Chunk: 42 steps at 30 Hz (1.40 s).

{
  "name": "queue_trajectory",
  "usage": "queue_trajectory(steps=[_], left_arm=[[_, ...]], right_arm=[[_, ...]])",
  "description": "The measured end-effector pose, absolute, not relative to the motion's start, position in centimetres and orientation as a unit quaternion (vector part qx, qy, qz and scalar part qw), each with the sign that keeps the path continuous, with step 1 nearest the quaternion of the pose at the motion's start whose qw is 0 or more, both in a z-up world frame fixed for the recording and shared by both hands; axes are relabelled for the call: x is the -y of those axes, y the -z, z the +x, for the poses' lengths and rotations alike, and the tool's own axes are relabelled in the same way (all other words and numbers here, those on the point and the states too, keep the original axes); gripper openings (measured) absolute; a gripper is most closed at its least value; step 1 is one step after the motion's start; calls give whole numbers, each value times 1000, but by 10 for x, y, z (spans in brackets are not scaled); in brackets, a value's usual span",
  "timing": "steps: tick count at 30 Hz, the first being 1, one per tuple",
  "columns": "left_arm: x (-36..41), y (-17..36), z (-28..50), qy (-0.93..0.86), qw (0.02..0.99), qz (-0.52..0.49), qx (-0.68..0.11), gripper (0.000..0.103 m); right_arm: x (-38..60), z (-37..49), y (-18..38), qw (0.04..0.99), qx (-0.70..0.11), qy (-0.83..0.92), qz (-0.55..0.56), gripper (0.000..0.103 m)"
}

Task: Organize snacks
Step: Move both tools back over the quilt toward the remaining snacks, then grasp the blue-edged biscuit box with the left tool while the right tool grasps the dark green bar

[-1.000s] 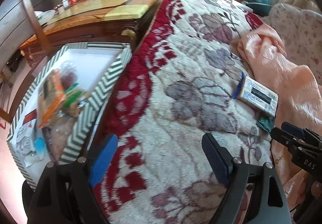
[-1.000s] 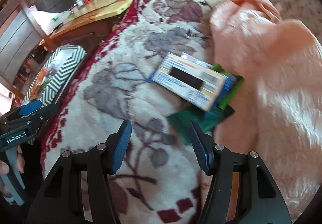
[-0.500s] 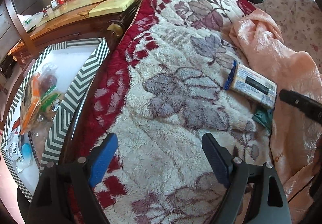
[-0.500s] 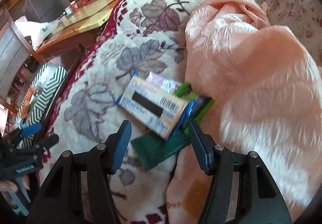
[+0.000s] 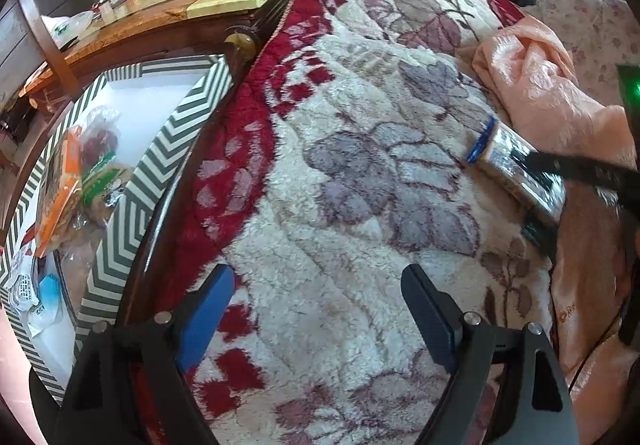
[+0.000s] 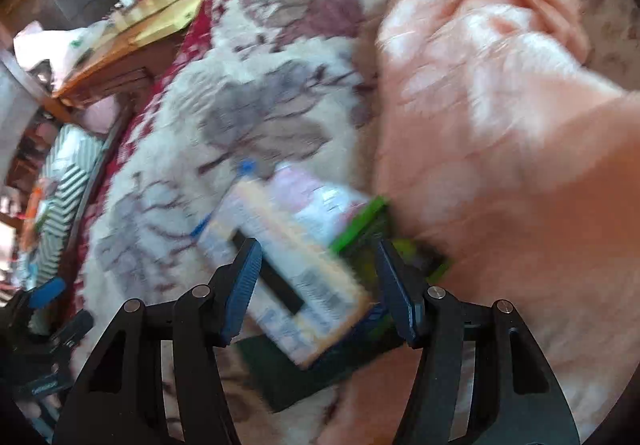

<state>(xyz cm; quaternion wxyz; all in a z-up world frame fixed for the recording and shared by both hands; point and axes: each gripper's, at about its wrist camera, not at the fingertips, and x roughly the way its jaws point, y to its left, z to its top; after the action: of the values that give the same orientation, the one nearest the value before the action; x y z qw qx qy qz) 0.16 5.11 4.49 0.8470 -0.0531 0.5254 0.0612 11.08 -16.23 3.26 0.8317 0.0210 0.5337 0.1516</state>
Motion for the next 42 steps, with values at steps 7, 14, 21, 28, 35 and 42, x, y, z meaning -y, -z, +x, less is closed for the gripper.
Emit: queue_trajectory(steps=[7,14,21,28,35,42], left_arm=[[-62,-47,4,-71,847,-64,-522,87],[-60,-54,8,-66,851,-64,-517,87],[-31,-61,25,-33,853,-65,-517,87],[6,-57,47,-6,848,-53,-528,87],[24,-42,63,-6,834,-52,-550,87],[39,-32,79,-13,828,-45,-559,92]], right_arm=[[103,71,-17,784,-564,-255,43,61],[115,38,-37,797,-532,-277,74,61],[180,29,-51,825,-522,-196,94,62],[196,27,-43,825,-527,-175,109,61],[195,26,-41,825,-527,-179,100,61],[194,28,-35,820,-534,-178,106,61]])
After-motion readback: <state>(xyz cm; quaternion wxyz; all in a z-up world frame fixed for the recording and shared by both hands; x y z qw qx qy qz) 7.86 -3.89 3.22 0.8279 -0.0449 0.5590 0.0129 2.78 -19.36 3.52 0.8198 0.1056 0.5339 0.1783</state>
